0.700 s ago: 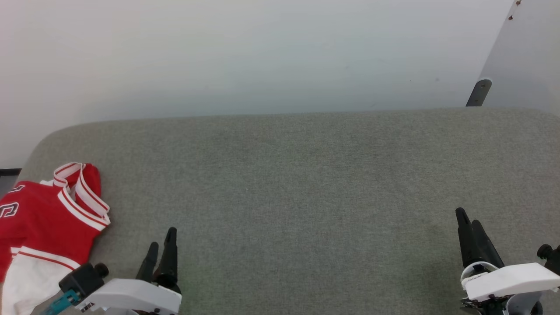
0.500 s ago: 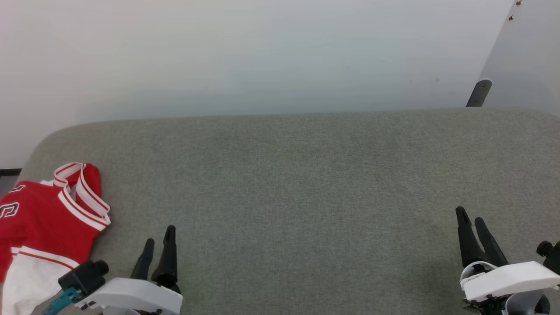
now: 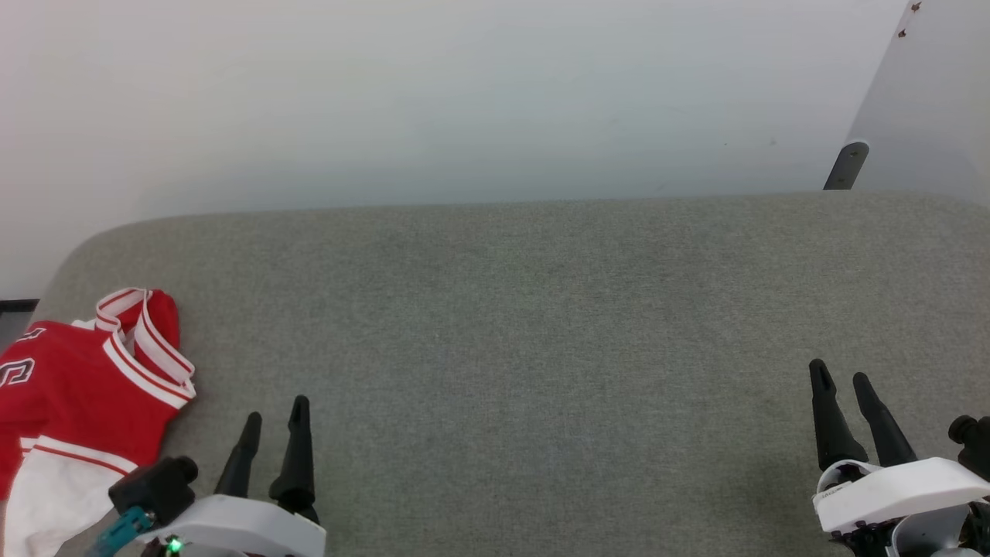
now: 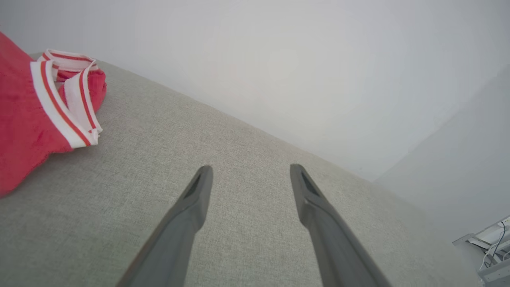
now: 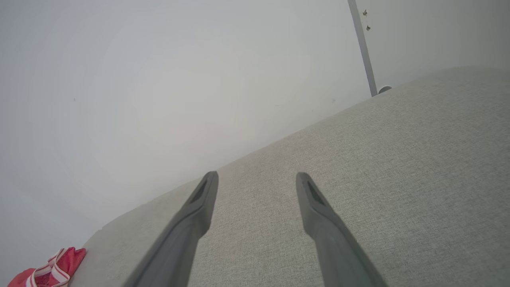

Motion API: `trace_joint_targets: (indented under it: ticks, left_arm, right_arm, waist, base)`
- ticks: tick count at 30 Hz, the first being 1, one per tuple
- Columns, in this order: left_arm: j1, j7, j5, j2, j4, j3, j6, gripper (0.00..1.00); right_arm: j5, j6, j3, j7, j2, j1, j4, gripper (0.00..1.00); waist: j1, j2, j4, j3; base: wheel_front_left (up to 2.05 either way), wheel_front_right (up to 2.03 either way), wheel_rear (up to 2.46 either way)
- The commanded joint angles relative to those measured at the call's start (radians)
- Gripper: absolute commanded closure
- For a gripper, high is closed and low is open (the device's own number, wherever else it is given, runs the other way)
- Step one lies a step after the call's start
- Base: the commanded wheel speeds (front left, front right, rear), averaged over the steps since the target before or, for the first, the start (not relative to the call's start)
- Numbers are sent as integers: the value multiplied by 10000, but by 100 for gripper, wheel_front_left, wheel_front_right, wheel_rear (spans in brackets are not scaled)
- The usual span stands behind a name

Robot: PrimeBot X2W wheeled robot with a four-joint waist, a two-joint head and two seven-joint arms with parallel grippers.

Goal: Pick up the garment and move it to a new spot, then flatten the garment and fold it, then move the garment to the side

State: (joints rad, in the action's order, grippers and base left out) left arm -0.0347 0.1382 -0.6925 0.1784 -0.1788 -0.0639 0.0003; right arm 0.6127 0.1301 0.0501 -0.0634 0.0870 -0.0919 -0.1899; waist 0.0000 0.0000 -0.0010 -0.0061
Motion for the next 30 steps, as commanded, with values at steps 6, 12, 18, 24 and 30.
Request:
trace_joint_targets:
  ticks: [6,12,18,24,30]
  left_arm:
    - [10,208,861,37,145,-19,-134,0]
    - [42,350,1534,-1,164,-10,-209,0]
    - [112,499,2177,-39,208,0,-274,0]
    - [133,634,2789,-64,252,10,-313,0]
    - [165,766,3351,-89,258,15,-369,0]
  right_arm:
    - [-755,6,-1,-179,59,-136,232,0]
    - [-1335,7,-36,-264,59,-99,329,0]
    - [-1898,7,-74,-348,92,-84,415,0]
    - [-2440,7,-106,-416,108,-87,516,0]
    - [-2944,8,-119,-466,118,-95,591,0]
  waist:
    - [0,0,10,-9]
    - [0,0,24,-18]
    - [0,0,31,-29]
    - [0,0,29,-24]
    - [0,0,25,-15]
  base:
    - [0,0,0]
    - [0,0,0]
    - [0,0,0]
    - [0,0,0]
    - [0,0,0]
